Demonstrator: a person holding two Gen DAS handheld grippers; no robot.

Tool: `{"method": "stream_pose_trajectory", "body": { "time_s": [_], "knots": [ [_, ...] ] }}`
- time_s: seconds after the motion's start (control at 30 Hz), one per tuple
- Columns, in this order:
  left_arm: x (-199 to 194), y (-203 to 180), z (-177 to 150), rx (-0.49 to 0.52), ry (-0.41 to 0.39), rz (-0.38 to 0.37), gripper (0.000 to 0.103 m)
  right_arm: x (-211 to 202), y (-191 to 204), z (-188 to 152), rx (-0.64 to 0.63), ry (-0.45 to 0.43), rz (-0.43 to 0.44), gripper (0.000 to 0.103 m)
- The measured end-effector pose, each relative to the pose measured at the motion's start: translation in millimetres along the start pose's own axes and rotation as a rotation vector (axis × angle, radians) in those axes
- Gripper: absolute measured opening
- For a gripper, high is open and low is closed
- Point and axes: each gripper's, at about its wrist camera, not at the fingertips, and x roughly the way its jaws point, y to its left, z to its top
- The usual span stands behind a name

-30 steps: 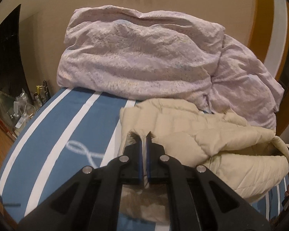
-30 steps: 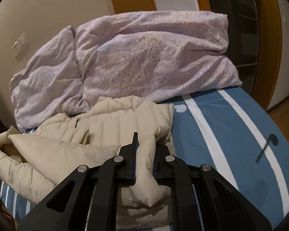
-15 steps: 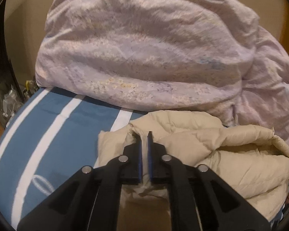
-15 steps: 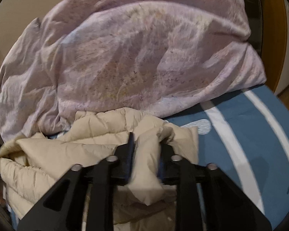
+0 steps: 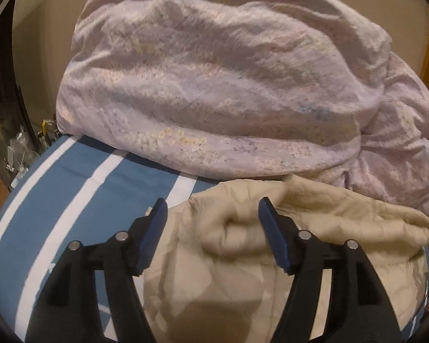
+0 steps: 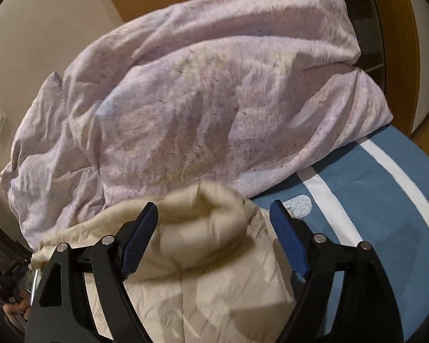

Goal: Fold large clothes
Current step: 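Open both tools and release the hem near the collar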

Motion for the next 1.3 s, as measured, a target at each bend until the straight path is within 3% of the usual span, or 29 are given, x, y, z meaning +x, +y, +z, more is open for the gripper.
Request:
{"method": "stream_pose_trajectory", "body": {
  "time_s": [0.23,0.37,0.77,1.13,1.3],
  "knots": [
    [-42,-8,-4,0.056,-0.070,0.004,0.074,-12,20,-11,-0.098,-0.010,-0.016,0.082],
    [-42,-20,-10,0.102,-0.076,0.022,0.075,-1,30,-16,-0.136,0.001,-0.040,0.082],
    [29,-57,-31,0.177,-0.024,0.117,0.075,72,42,-34,-0.290,0.083,-0.224,0.079],
    [64,-54,-41,0.180,-0.008,0.139,0.077,101,36,-48,-0.310,0.140,-0.286,0.079],
    [74,-51,-40,0.158,0.025,0.131,0.081,107,28,-46,-0.282,0.174,-0.271,0.079]
  ]
}}
